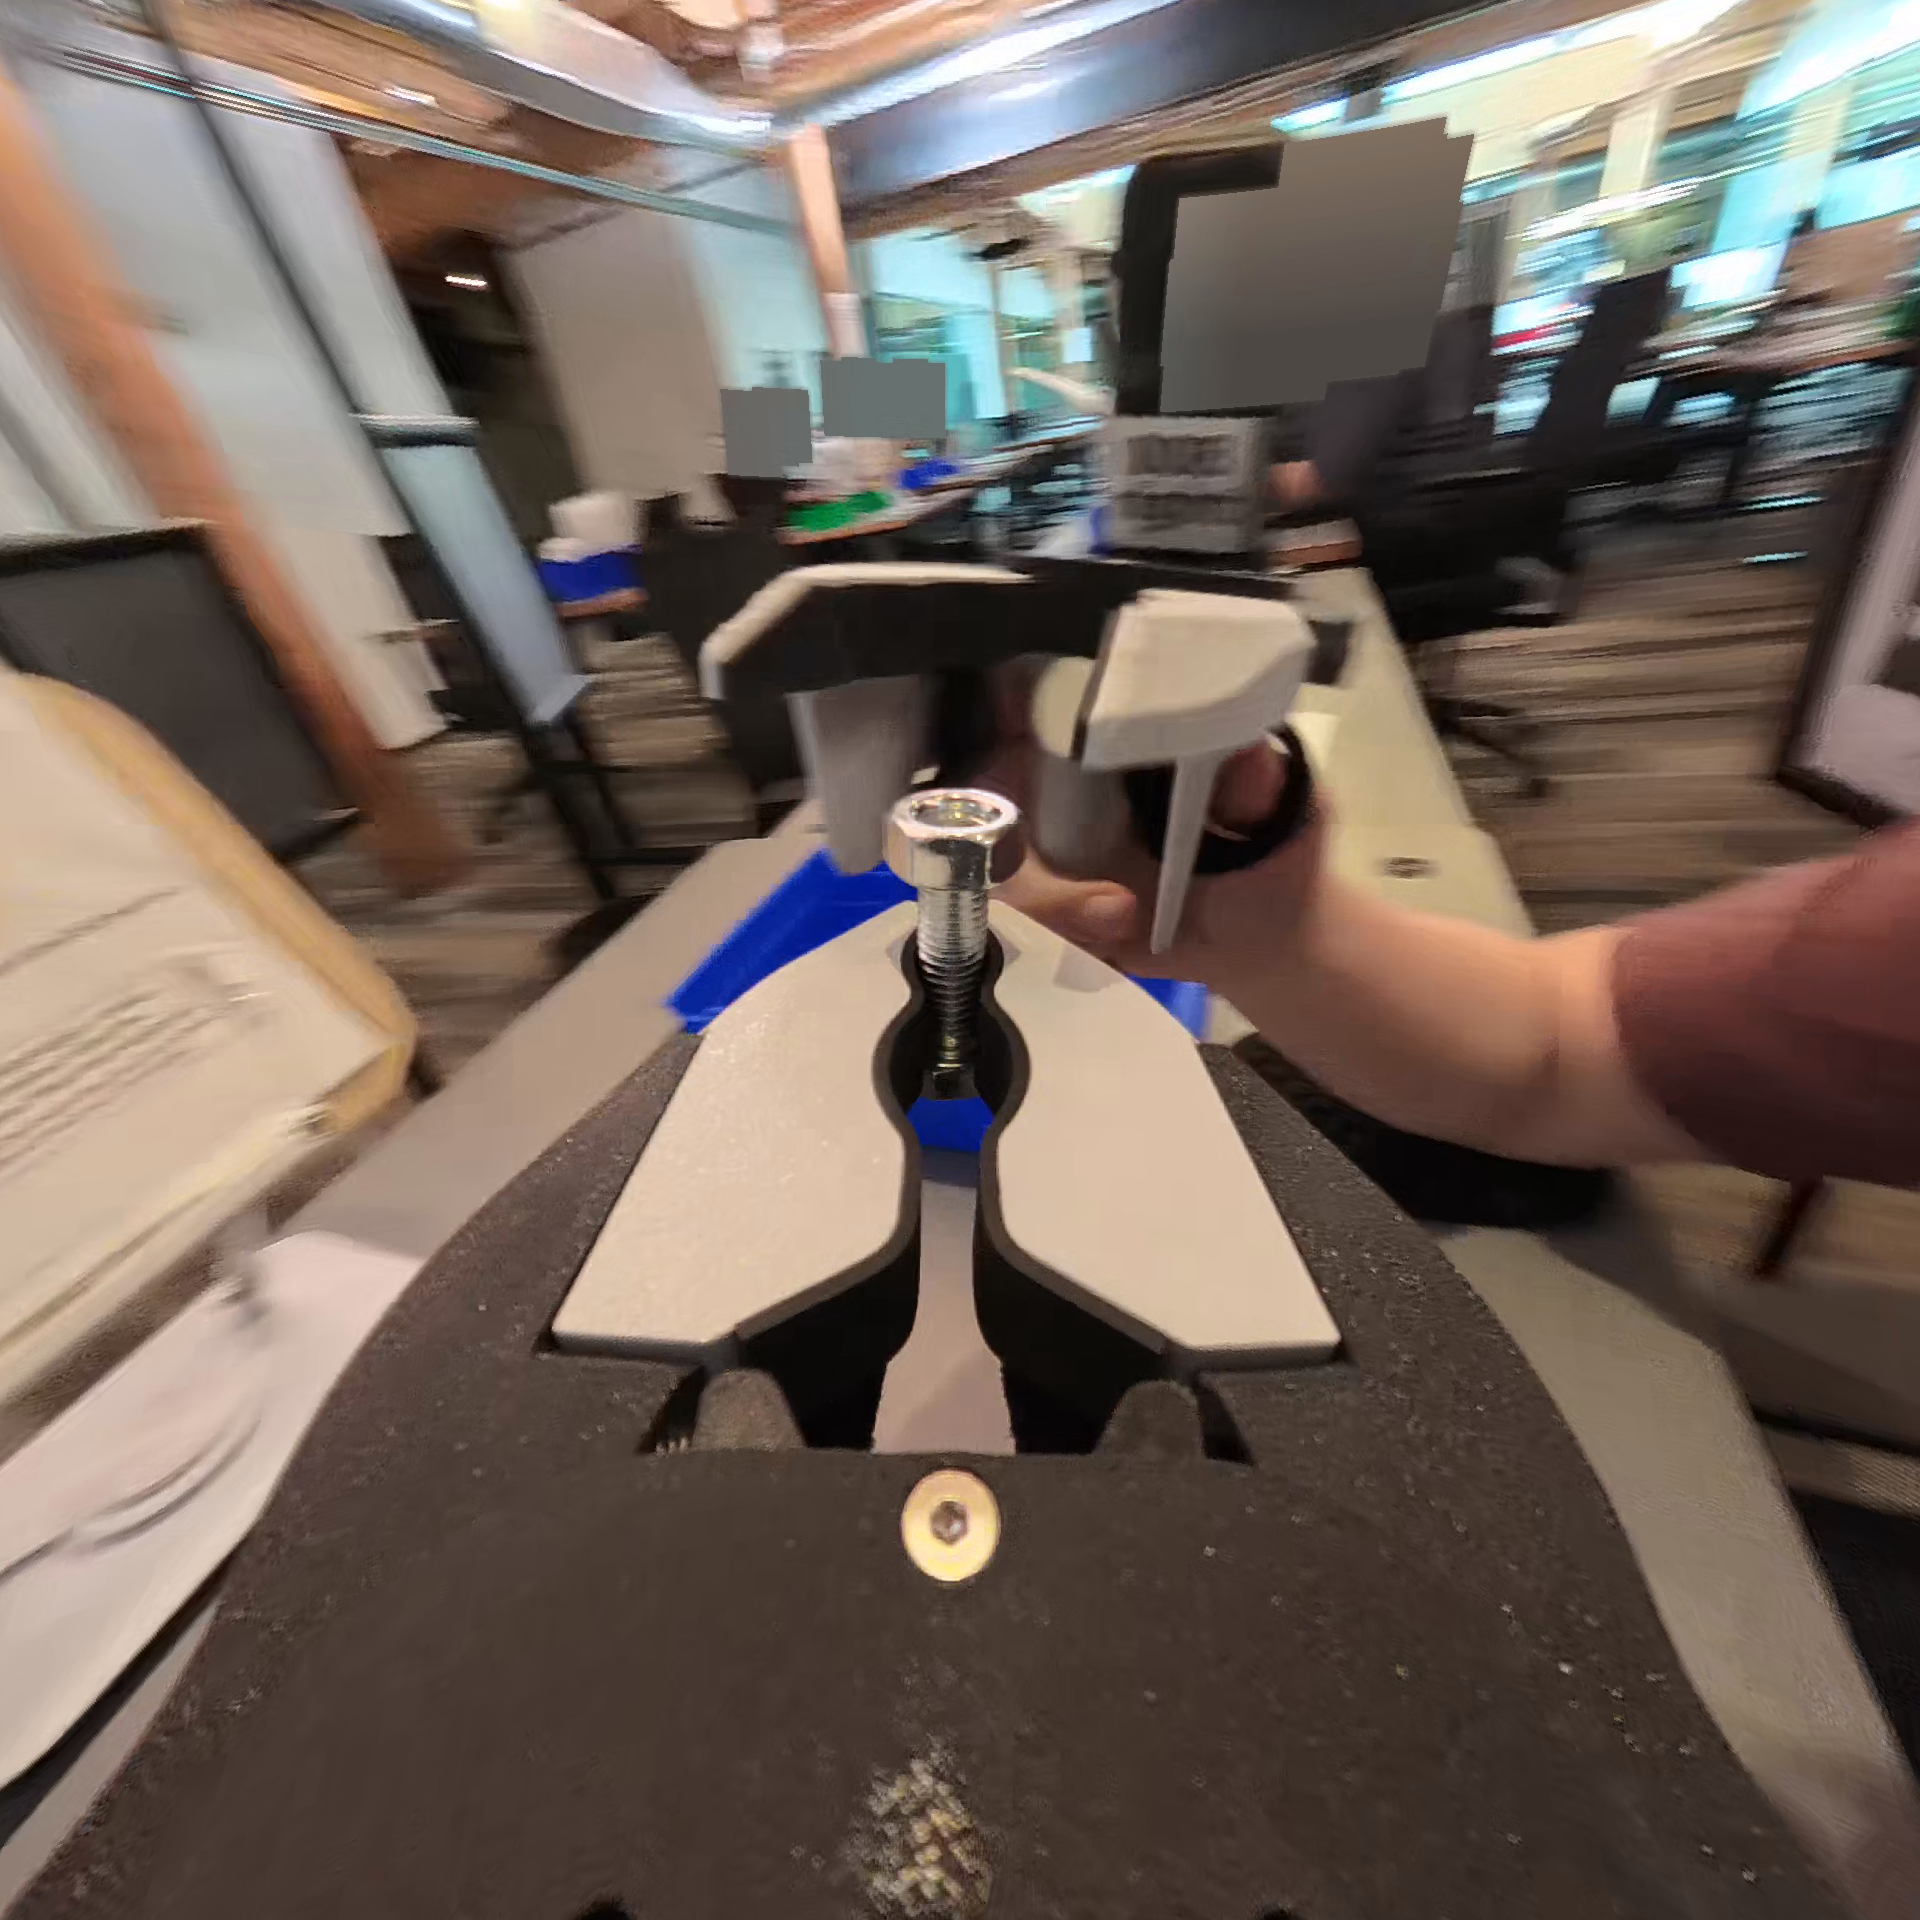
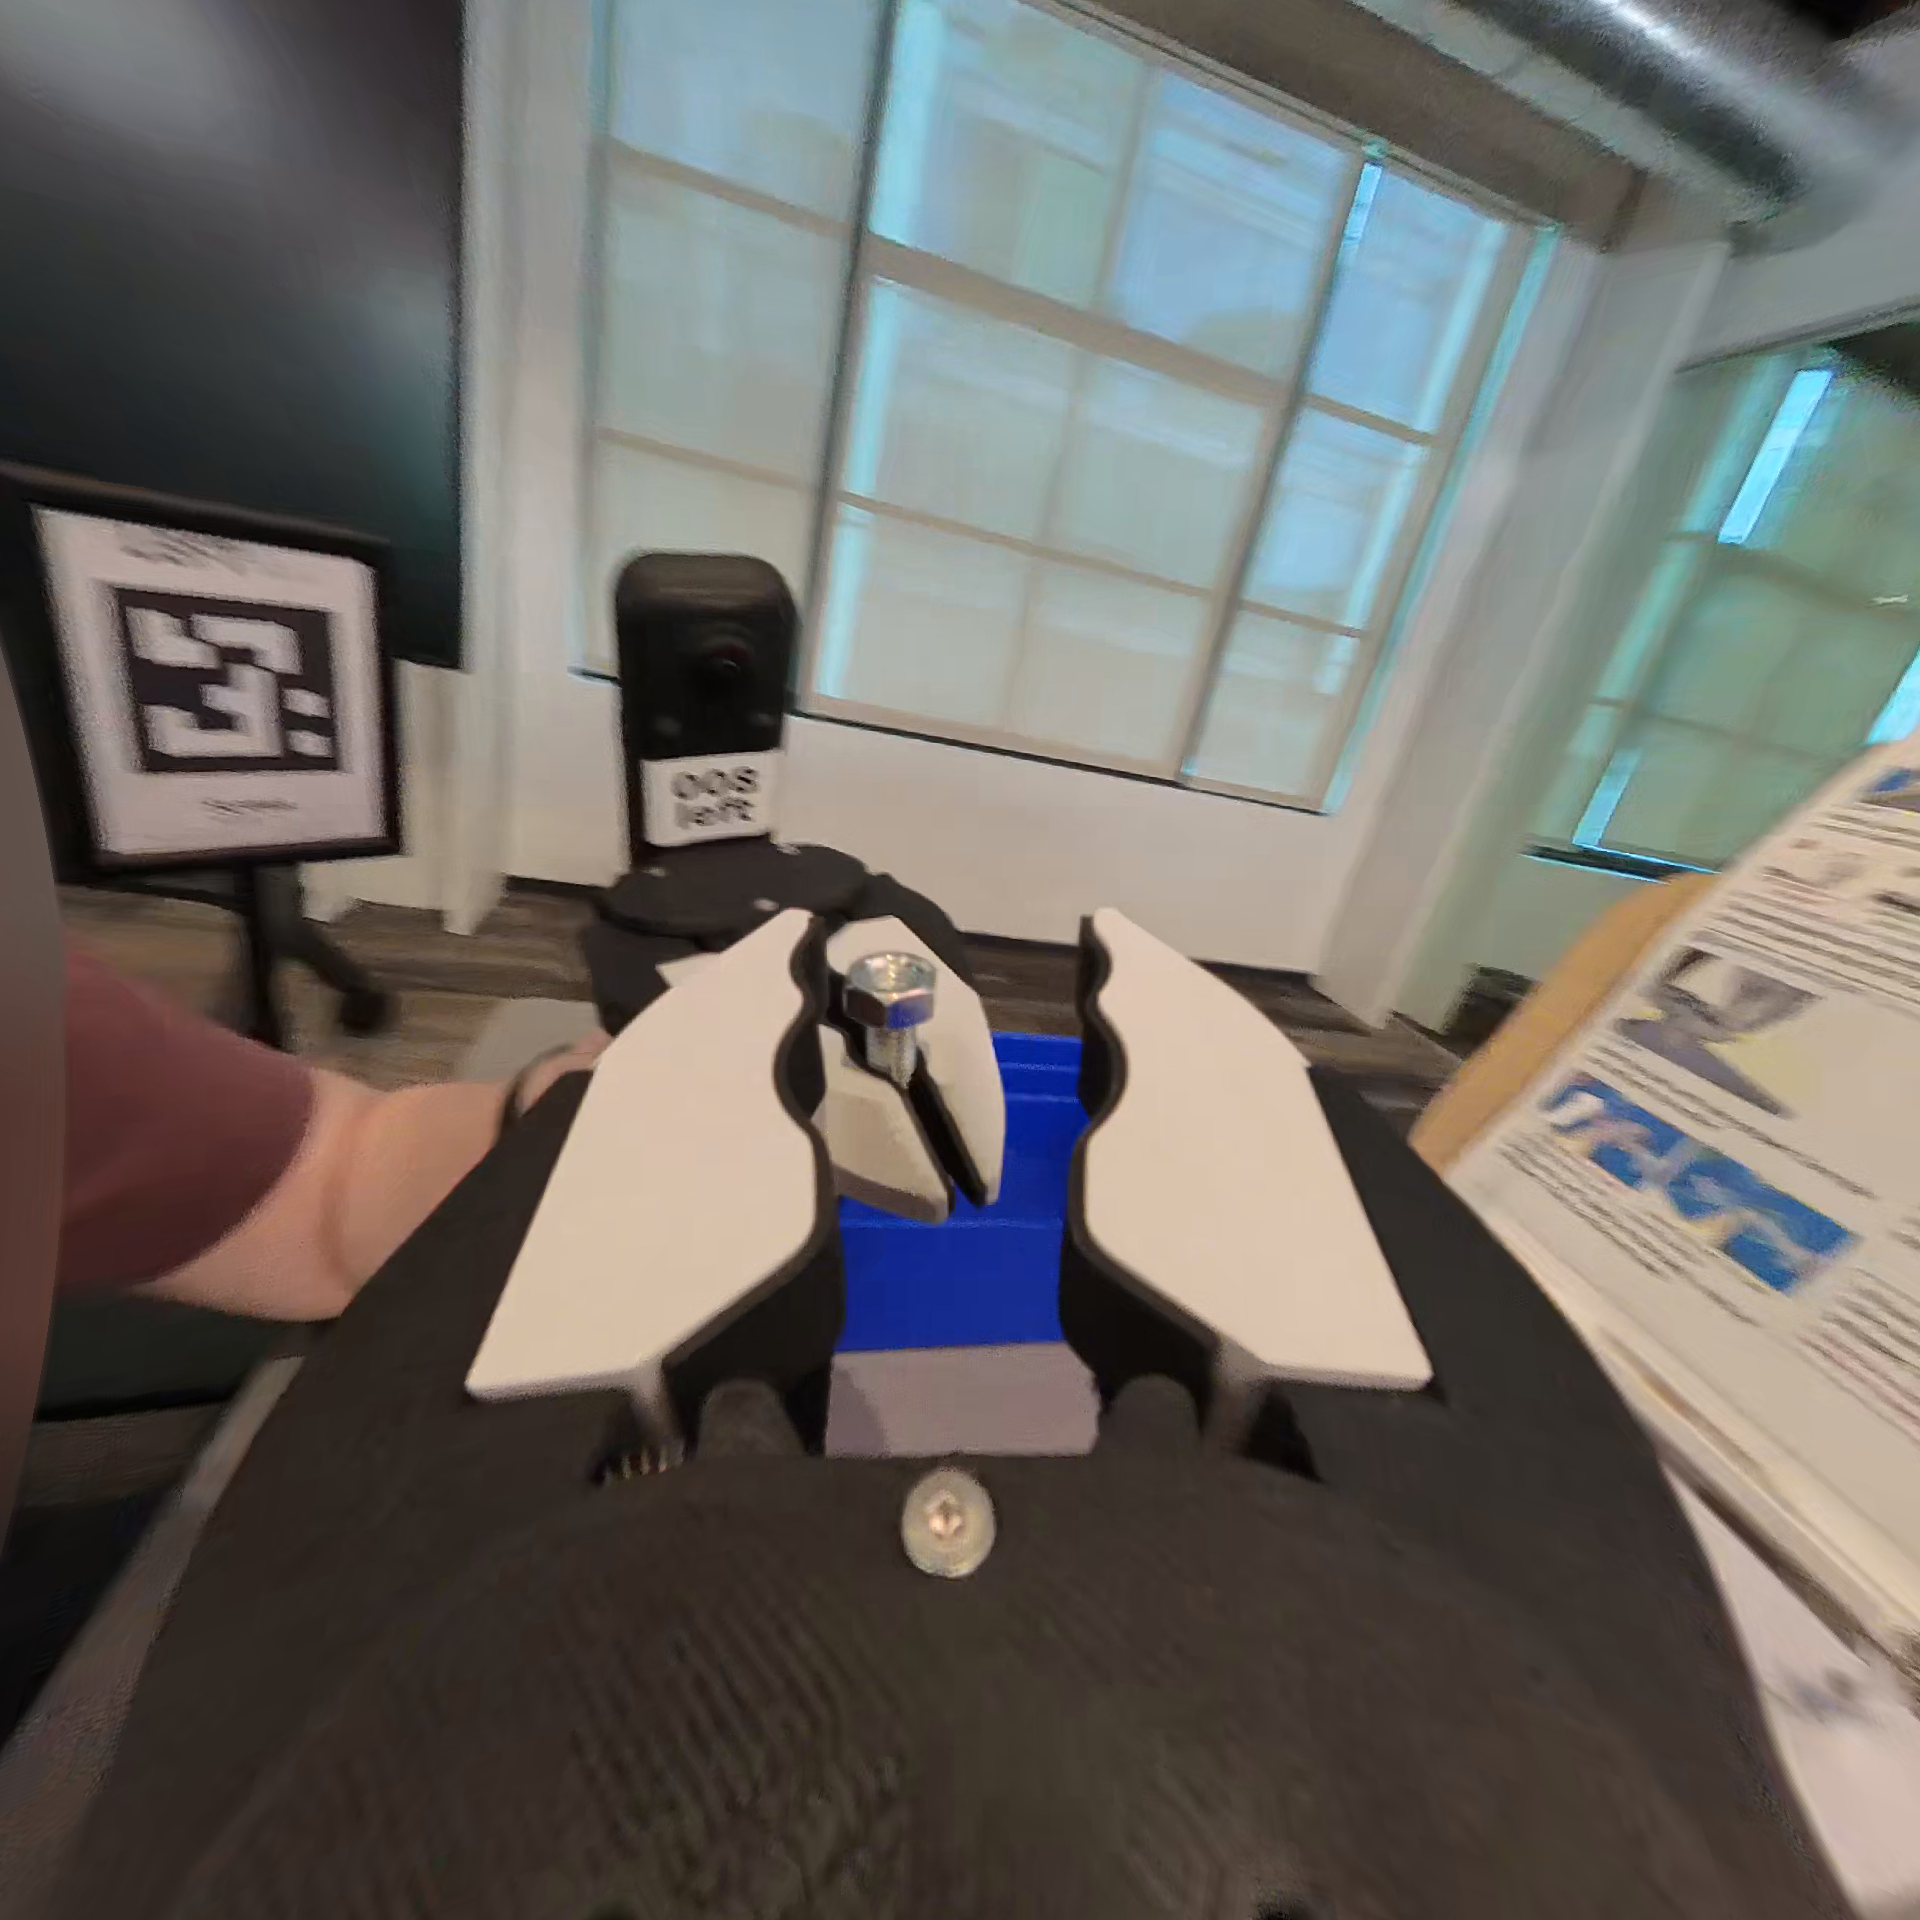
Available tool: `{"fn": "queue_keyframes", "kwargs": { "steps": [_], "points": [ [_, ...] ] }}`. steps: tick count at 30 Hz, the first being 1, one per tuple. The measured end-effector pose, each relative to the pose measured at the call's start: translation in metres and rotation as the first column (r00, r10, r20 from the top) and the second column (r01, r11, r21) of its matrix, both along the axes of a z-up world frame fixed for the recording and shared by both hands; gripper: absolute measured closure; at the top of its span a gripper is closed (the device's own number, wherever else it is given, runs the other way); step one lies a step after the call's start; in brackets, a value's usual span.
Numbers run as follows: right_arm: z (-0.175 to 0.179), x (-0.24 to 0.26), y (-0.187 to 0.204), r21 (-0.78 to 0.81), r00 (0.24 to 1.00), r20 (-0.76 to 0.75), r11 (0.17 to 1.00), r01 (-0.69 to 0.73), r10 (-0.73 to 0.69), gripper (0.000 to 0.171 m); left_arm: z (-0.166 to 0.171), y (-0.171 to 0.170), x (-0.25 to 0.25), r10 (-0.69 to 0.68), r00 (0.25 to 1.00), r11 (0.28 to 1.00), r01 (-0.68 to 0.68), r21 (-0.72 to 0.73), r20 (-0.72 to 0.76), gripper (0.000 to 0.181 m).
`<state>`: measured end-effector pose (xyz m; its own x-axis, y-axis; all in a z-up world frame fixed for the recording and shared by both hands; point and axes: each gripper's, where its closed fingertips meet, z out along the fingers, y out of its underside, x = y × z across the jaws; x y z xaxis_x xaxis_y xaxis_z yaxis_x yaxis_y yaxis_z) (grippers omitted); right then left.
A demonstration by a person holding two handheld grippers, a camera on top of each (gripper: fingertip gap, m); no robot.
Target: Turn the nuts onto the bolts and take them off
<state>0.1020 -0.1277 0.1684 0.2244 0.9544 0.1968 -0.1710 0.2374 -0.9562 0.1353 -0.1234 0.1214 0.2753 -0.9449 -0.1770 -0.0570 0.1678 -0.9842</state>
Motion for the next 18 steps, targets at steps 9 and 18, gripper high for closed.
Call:
{"fn": "queue_keyframes", "kwargs": {
  "steps": [9,18],
  "points": [
    [-0.012,-0.009,0.007,-0.040,0.995,0.065,0.996,0.081,-0.078,0.142,-0.002,0.014,-0.007,0.126,0.992,0.992,-0.126,0.008,-0.017,0.178],
    [-0.020,-0.003,-0.024,-0.065,0.947,0.143,0.958,-0.280,0.286,0.153,-0.007,-0.015,0.004,-0.107,0.993,0.992,0.103,-0.069,-0.056,0.178]
  ]
}}
